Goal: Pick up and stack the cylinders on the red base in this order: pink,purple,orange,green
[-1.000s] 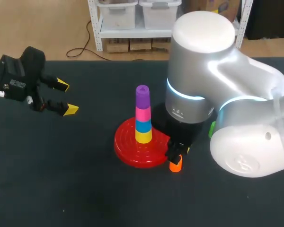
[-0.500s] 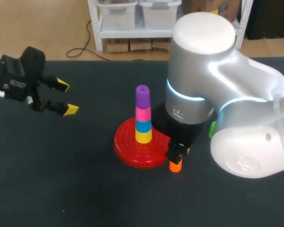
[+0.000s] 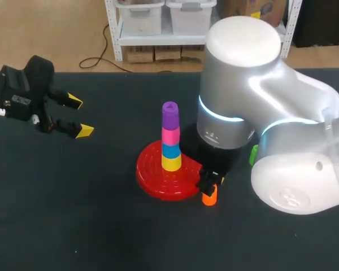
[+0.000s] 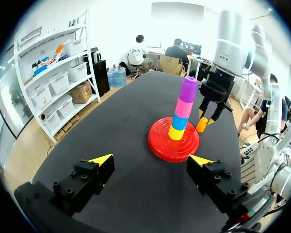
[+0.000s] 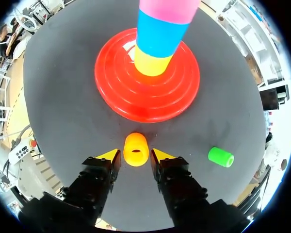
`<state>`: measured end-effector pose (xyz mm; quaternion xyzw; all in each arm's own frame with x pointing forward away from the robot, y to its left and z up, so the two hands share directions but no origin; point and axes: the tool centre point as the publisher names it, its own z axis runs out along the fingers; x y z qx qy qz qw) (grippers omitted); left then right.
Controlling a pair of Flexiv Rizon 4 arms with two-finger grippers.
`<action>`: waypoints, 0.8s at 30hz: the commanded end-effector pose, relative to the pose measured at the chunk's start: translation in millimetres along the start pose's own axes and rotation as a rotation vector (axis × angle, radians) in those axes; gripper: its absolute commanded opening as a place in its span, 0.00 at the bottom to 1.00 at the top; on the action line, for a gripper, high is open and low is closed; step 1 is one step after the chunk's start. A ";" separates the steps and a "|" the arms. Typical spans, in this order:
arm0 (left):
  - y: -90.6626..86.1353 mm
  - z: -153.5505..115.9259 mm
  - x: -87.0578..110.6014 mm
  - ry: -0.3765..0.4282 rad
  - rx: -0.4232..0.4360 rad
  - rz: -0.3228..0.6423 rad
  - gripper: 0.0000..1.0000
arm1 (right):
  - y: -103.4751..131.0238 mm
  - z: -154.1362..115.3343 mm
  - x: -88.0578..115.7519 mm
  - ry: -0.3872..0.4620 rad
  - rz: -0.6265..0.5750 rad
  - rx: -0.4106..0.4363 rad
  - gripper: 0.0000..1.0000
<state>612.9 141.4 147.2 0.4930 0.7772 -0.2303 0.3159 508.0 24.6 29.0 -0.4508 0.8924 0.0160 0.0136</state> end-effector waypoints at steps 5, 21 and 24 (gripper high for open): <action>0.9 0.5 -0.8 0.006 0.001 -0.001 1.00 | 0.0 1.0 -1.1 -0.004 -0.001 0.003 0.35; 0.9 0.5 -0.8 0.006 0.001 -0.001 1.00 | 1.2 -1.8 0.4 0.003 -0.008 0.004 0.00; 0.9 0.5 -0.8 0.006 0.001 -0.001 1.00 | -1.7 -4.2 1.1 0.008 0.001 0.000 0.00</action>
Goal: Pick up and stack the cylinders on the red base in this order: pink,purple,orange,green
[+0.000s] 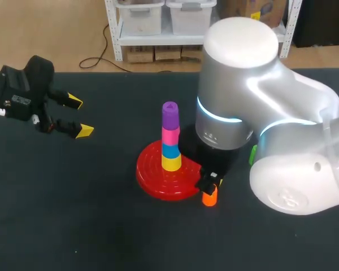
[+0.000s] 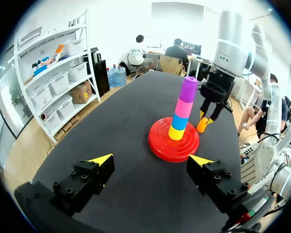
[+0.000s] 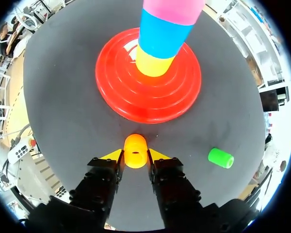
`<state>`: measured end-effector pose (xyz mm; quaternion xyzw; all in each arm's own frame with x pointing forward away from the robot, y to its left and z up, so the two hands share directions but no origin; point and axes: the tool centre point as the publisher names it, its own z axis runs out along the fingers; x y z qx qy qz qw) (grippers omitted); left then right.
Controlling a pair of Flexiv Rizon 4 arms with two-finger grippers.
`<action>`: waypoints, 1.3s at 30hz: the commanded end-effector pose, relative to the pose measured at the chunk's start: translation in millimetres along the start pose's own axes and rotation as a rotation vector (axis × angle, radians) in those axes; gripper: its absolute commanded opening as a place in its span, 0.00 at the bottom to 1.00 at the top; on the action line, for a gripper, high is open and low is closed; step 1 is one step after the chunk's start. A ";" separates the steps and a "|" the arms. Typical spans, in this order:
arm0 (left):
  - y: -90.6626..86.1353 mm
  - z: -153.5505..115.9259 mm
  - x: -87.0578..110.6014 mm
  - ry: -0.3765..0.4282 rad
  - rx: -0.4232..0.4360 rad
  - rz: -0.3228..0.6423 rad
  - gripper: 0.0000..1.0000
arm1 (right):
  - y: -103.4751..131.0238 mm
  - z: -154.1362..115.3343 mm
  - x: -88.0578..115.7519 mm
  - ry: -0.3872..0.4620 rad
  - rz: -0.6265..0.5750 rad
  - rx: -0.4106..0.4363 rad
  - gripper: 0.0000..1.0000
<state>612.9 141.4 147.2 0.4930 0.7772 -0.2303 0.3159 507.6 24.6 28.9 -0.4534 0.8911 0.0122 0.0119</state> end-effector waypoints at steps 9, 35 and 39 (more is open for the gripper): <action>0.9 0.5 -0.8 0.006 0.001 -0.001 1.00 | -6.7 -13.5 2.8 -0.004 0.017 -0.009 0.00; 0.9 0.5 -0.8 0.006 0.001 -0.001 1.00 | -30.1 -88.6 -33.6 -0.038 -0.022 0.056 0.00; 0.9 0.5 -0.8 0.006 0.001 -0.001 1.00 | -30.1 -88.6 -33.6 -0.038 -0.022 0.056 0.00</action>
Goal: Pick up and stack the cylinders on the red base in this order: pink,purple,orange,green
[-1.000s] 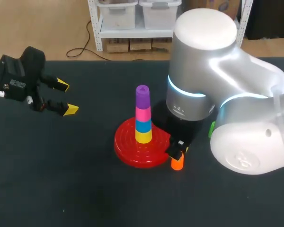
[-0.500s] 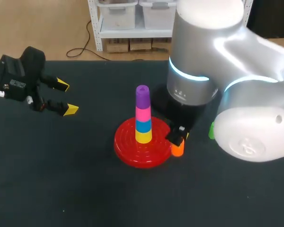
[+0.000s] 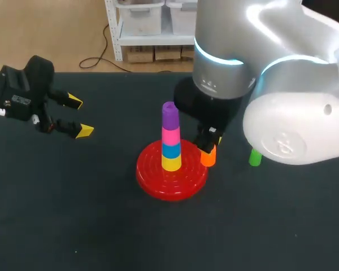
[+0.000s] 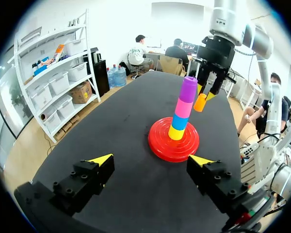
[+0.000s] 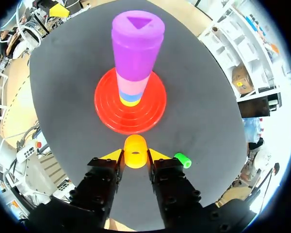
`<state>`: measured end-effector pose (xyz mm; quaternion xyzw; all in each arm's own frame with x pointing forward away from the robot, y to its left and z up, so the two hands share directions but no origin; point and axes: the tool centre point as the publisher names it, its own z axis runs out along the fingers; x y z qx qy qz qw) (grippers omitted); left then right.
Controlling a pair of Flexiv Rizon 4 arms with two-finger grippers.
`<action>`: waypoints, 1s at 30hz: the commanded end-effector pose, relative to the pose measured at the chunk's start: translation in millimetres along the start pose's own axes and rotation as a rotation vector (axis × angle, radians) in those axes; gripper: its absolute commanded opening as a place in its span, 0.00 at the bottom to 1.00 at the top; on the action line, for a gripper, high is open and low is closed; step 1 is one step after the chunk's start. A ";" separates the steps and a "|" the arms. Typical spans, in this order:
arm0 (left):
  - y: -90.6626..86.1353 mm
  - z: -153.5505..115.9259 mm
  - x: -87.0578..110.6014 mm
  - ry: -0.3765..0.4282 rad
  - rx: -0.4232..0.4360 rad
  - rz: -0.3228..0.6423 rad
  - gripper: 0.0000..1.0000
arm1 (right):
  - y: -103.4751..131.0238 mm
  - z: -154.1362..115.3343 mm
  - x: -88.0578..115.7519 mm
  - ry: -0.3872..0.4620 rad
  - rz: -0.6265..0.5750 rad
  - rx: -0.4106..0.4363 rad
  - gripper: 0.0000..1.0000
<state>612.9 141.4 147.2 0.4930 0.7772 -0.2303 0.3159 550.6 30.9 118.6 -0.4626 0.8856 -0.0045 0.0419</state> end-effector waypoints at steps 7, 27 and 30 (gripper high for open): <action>0.9 0.5 -0.8 0.006 0.001 -0.001 1.00 | -0.1 0.4 -0.3 0.000 0.000 -0.001 0.00; 0.9 0.5 -0.8 0.006 0.001 -0.001 1.00 | -29.9 -91.0 -53.4 -0.096 -0.082 0.052 0.00; 0.9 0.5 -0.8 0.006 0.001 -0.001 1.00 | -30.2 -104.7 -58.2 -0.112 -0.093 0.059 0.00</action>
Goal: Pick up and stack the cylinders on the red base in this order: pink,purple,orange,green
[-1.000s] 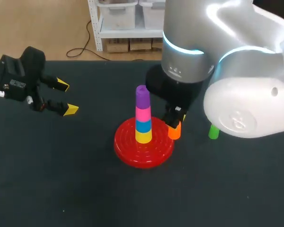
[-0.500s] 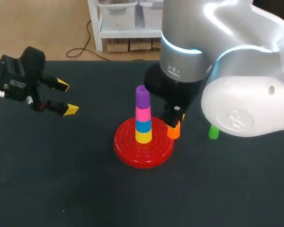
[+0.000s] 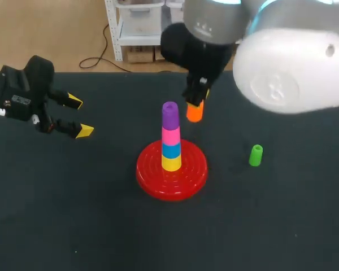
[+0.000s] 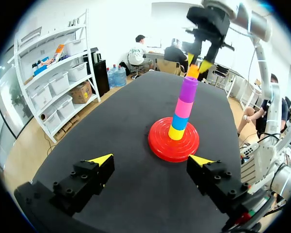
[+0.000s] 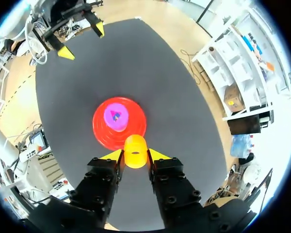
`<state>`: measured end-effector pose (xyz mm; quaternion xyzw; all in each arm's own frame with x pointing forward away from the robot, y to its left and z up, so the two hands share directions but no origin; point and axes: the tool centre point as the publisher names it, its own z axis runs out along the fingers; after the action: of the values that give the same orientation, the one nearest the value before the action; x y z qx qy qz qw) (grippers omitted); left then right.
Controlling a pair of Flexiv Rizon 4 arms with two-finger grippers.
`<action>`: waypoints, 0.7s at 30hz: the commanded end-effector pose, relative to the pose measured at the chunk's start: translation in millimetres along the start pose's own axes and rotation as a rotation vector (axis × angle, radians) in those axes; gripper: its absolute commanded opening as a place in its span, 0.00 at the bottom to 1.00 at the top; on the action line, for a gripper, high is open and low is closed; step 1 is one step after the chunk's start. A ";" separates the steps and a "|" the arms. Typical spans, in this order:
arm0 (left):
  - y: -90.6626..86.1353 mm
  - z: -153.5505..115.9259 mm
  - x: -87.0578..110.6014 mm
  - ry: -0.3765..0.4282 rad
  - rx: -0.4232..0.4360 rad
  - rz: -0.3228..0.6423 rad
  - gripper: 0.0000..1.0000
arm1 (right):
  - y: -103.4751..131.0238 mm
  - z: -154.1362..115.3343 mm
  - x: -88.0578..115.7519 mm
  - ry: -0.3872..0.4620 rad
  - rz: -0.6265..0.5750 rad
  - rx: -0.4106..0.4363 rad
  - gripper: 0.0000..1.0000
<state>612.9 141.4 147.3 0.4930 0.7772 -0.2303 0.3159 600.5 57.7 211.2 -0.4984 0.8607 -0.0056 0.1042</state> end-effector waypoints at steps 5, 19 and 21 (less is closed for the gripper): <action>0.9 0.5 -0.8 0.006 0.001 -0.001 1.00 | -3.9 -36.2 -9.4 -0.035 -0.012 0.003 0.00; 0.9 0.5 -0.8 0.006 0.001 -0.001 1.00 | 7.7 -40.8 -32.7 0.020 -0.114 0.018 0.00; 0.9 0.5 -0.8 0.006 0.001 -0.001 1.00 | 9.3 -38.6 -34.3 0.030 -0.121 0.022 0.00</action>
<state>612.9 141.4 147.3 0.4930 0.7772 -0.2303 0.3159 597.0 79.5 254.3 -0.5467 0.8302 -0.0209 0.1071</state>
